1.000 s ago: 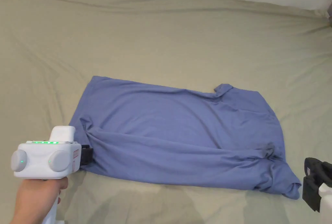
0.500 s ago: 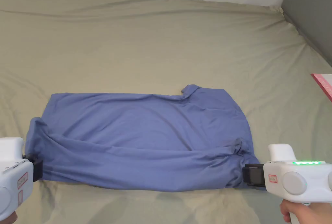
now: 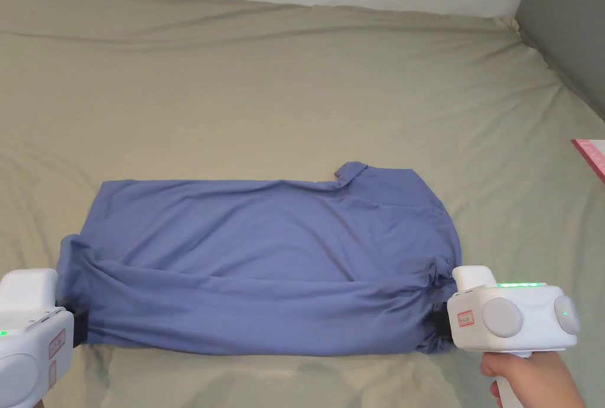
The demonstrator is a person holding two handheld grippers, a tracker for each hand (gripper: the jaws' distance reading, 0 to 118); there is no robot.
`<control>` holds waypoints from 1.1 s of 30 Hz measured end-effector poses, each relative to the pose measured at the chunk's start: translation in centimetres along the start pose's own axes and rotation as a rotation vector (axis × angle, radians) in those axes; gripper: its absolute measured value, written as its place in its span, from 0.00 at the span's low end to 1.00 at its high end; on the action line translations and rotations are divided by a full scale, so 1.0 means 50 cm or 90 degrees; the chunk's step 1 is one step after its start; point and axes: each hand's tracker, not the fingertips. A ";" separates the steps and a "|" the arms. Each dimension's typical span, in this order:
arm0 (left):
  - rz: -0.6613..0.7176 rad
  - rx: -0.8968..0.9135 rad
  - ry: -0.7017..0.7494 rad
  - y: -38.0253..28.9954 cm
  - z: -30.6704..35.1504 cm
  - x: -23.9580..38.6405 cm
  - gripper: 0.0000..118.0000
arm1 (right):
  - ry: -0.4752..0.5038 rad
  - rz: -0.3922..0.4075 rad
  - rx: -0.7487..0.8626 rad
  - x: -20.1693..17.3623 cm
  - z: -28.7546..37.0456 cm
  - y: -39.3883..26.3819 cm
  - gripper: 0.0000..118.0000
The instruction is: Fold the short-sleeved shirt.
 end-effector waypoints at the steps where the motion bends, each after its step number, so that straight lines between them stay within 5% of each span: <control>1: 0.000 0.001 -0.003 0.003 0.006 -0.002 0.06 | 0.002 -0.005 0.004 -0.016 0.030 -0.004 0.11; 13: -0.011 0.011 0.000 -0.024 0.123 -0.063 0.06 | 0.048 -0.039 0.026 0.010 0.225 -0.082 0.11; 25: -0.077 -0.156 0.004 -0.201 0.032 -0.080 0.06 | 0.065 -0.060 -0.087 -0.015 0.094 -0.259 0.12; 28: -0.081 -0.150 0.010 -0.212 0.028 -0.072 0.06 | 0.078 -0.101 -0.066 -0.012 0.099 -0.264 0.22; 29: -0.076 -0.151 0.009 -0.207 0.030 -0.074 0.11 | 0.063 -0.099 -0.068 -0.025 0.119 -0.259 0.34; 31: -0.062 -0.151 0.051 -0.197 0.034 -0.081 0.41 | -0.012 -0.064 -0.069 -0.028 0.125 -0.253 0.81; 33: -0.045 -0.149 0.065 -0.182 0.036 -0.103 0.93 | -0.027 -0.066 -0.070 0.005 0.132 -0.236 0.90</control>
